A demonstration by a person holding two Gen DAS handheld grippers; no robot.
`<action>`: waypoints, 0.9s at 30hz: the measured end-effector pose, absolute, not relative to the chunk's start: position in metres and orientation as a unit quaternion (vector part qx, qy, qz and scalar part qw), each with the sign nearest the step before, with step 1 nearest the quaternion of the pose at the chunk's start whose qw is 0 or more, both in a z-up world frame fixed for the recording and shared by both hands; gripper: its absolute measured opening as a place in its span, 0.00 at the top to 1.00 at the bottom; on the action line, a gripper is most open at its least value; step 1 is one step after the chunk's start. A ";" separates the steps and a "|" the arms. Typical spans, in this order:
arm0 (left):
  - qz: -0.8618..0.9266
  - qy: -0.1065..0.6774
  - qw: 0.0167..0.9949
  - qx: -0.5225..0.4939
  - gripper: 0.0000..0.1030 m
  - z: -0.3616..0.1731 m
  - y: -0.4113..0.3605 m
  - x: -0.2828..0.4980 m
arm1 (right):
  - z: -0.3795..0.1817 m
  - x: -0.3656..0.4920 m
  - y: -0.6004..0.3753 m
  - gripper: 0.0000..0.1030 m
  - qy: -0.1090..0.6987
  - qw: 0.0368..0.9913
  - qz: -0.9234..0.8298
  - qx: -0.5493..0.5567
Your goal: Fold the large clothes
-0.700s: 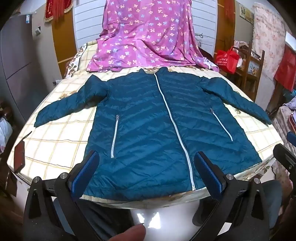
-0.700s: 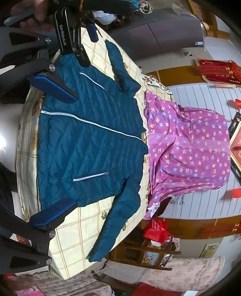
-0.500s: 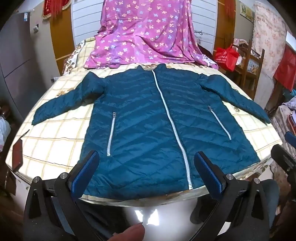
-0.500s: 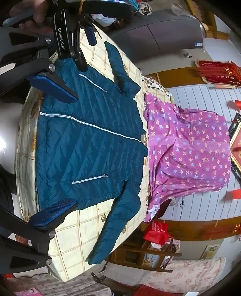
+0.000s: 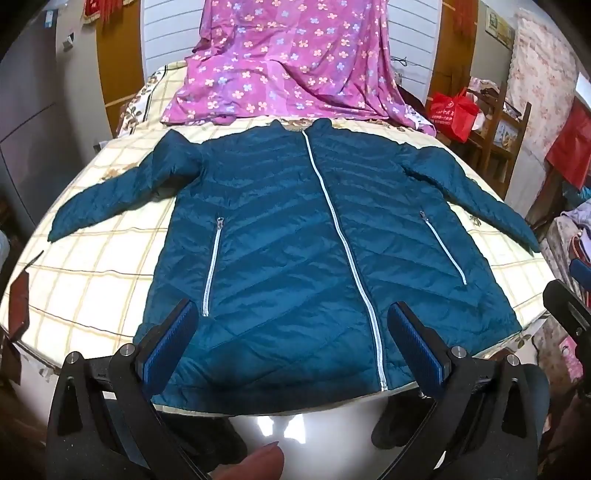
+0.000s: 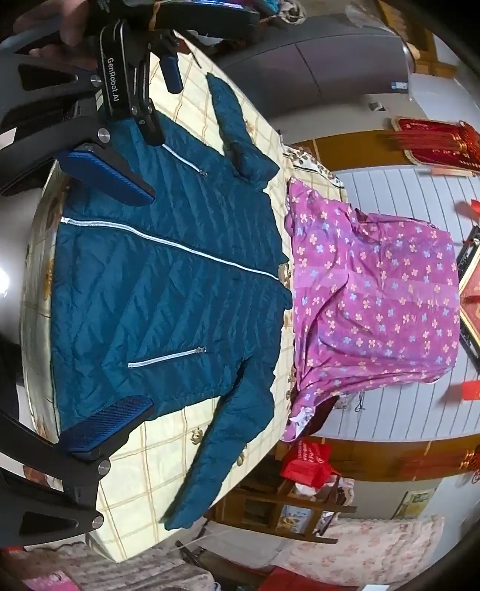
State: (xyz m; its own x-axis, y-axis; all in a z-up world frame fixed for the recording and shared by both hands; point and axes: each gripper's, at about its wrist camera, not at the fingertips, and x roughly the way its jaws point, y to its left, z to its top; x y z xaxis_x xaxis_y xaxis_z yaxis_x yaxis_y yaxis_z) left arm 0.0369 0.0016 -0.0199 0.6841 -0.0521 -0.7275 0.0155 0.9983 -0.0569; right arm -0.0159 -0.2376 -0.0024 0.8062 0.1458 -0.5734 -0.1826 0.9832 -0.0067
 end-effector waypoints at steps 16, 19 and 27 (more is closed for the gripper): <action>-0.037 0.356 0.934 -0.009 0.00 -0.014 0.009 0.030 | 0.000 -0.020 -0.231 0.01 0.265 0.960 0.077 -0.040; -0.031 0.374 0.927 -0.005 0.00 -0.018 0.009 0.033 | -0.003 -0.018 -0.231 0.01 0.277 0.956 0.084 -0.038; -0.019 0.383 0.923 -0.022 0.00 -0.025 0.013 0.042 | -0.007 -0.015 -0.237 0.01 0.283 0.954 0.088 -0.045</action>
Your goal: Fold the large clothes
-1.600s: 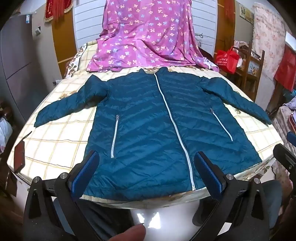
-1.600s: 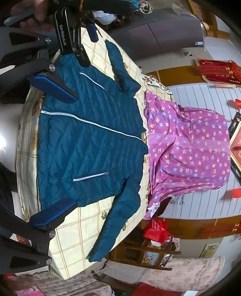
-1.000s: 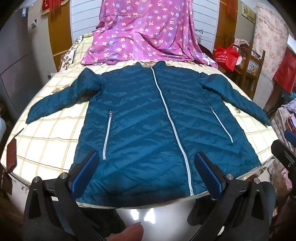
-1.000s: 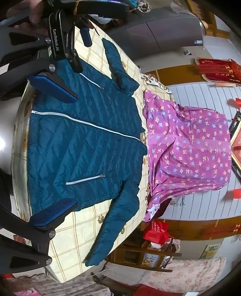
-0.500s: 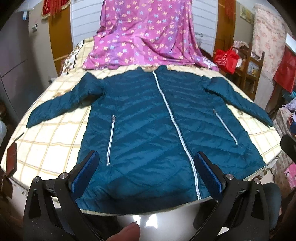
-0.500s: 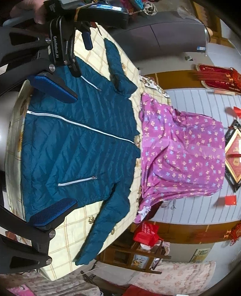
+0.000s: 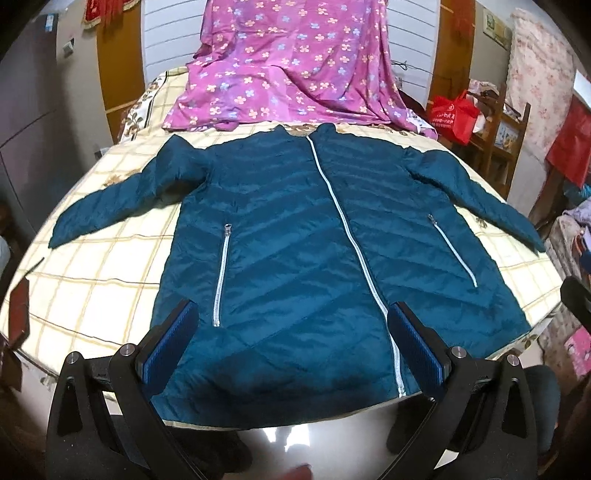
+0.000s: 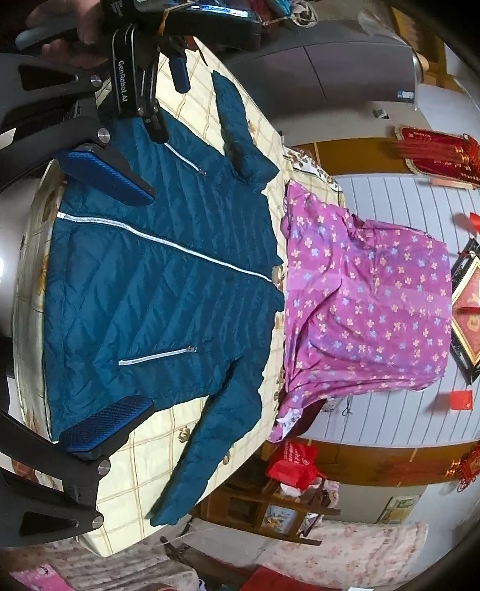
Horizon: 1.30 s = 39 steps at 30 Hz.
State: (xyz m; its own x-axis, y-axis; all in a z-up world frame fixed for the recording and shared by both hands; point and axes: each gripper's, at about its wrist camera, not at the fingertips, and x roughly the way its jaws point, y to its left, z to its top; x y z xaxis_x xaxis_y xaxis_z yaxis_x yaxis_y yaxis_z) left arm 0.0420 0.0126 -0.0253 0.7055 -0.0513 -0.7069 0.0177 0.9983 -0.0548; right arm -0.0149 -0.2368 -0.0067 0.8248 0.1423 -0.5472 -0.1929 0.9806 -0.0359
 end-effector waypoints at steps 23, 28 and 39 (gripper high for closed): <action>0.003 0.393 0.918 -0.054 0.00 -0.026 0.025 0.050 | -0.006 -0.006 -0.243 0.01 0.294 0.952 0.074 -0.028; 0.004 0.394 0.917 -0.052 0.00 -0.026 0.026 0.050 | -0.005 -0.003 -0.241 0.01 0.295 0.952 0.074 -0.028; 0.006 0.393 0.918 -0.053 0.00 -0.025 0.028 0.051 | -0.003 -0.002 -0.240 0.01 0.292 0.953 0.074 -0.031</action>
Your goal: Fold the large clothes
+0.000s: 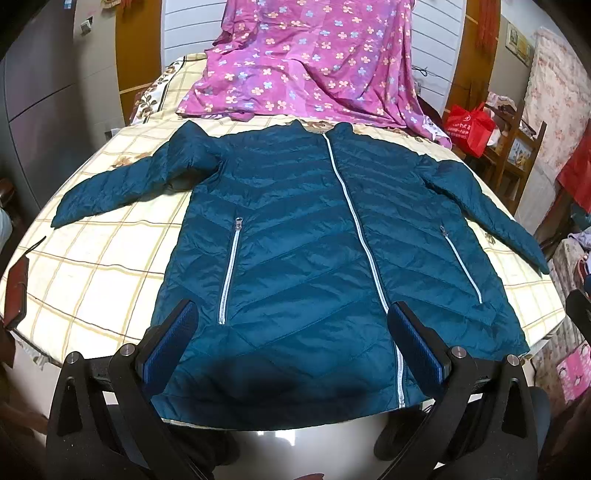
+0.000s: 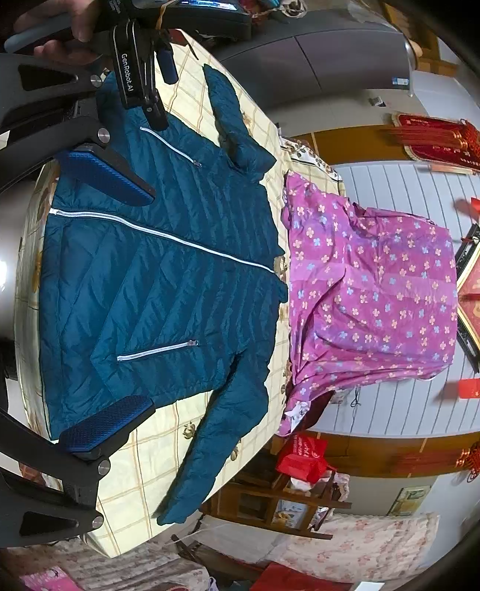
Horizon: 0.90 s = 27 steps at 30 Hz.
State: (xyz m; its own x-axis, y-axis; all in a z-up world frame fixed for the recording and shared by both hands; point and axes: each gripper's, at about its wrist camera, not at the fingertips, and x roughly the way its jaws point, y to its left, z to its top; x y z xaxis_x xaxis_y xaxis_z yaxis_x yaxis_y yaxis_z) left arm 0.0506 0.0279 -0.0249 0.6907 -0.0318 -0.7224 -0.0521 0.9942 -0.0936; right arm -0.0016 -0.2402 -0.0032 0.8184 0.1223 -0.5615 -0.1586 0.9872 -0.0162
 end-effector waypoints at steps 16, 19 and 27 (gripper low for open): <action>0.008 0.393 0.918 -0.054 0.00 -0.028 0.028 0.051 | -0.003 -0.003 -0.241 0.01 0.290 0.954 0.071 -0.030; 0.009 0.394 0.917 -0.054 0.00 -0.028 0.028 0.051 | -0.003 -0.001 -0.242 0.01 0.292 0.953 0.070 -0.030; 0.012 0.399 0.915 -0.058 0.00 -0.033 0.031 0.055 | -0.004 0.003 -0.240 0.01 0.295 0.952 0.071 -0.032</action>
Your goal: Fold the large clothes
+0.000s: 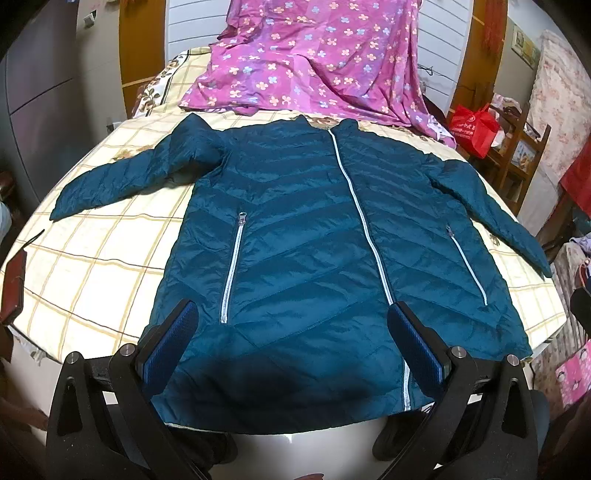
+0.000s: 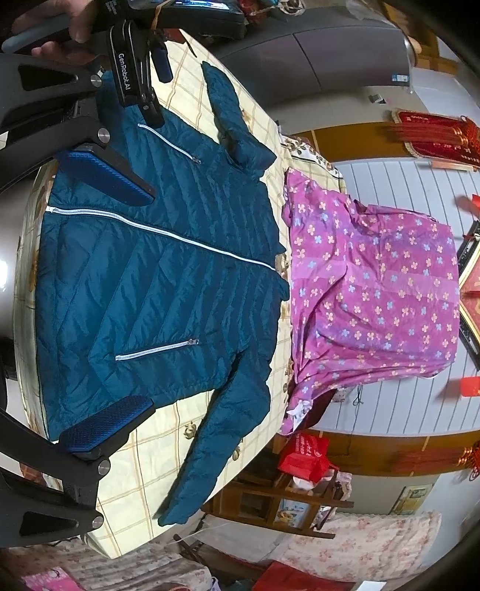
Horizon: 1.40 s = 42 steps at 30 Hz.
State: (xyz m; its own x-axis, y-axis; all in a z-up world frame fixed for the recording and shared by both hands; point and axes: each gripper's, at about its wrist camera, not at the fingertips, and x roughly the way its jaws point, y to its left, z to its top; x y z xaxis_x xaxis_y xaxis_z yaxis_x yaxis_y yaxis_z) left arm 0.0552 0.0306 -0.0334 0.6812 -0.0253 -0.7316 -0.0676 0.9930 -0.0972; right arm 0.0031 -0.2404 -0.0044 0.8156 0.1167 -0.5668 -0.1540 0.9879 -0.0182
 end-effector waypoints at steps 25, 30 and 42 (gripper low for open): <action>0.005 0.400 0.915 -0.044 0.00 -0.033 0.018 0.052 | 0.002 -0.002 -0.231 0.01 0.286 0.954 0.083 -0.038; 0.005 0.398 0.916 -0.043 0.00 -0.032 0.019 0.051 | 0.002 -0.003 -0.231 0.01 0.288 0.953 0.084 -0.034; 0.007 0.395 0.918 -0.046 0.00 -0.026 0.025 0.046 | 0.004 -0.006 -0.225 0.01 0.282 0.955 0.087 -0.039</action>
